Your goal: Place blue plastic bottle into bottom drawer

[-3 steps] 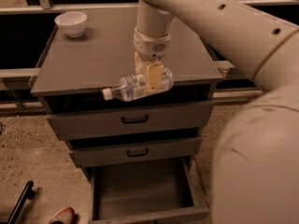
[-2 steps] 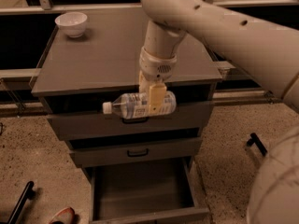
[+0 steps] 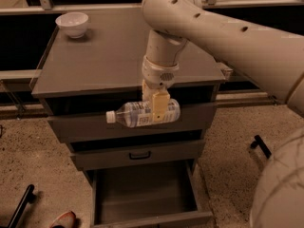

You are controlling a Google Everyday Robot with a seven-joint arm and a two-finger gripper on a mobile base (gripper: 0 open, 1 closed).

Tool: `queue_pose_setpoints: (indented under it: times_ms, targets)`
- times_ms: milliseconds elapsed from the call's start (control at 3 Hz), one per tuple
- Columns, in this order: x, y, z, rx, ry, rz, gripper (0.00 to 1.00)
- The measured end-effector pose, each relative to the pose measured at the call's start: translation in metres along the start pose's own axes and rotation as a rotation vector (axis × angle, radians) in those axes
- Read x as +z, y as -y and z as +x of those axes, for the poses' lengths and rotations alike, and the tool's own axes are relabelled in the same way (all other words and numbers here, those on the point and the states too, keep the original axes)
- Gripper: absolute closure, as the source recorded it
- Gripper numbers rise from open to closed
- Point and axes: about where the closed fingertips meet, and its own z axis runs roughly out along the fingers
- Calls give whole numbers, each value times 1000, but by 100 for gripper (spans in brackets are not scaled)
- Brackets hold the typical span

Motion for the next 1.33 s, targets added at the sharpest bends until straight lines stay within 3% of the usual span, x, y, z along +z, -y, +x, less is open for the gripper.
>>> queue_pose_setpoints:
  times_ms: [333, 667, 1000, 1333]
  targets:
    - [37, -11, 11, 58, 92, 33, 100]
    - [102, -47, 11, 83, 193, 31, 100]
    - [127, -59, 14, 102, 181, 46, 100]
    - [136, -57, 23, 150, 127, 83, 100]
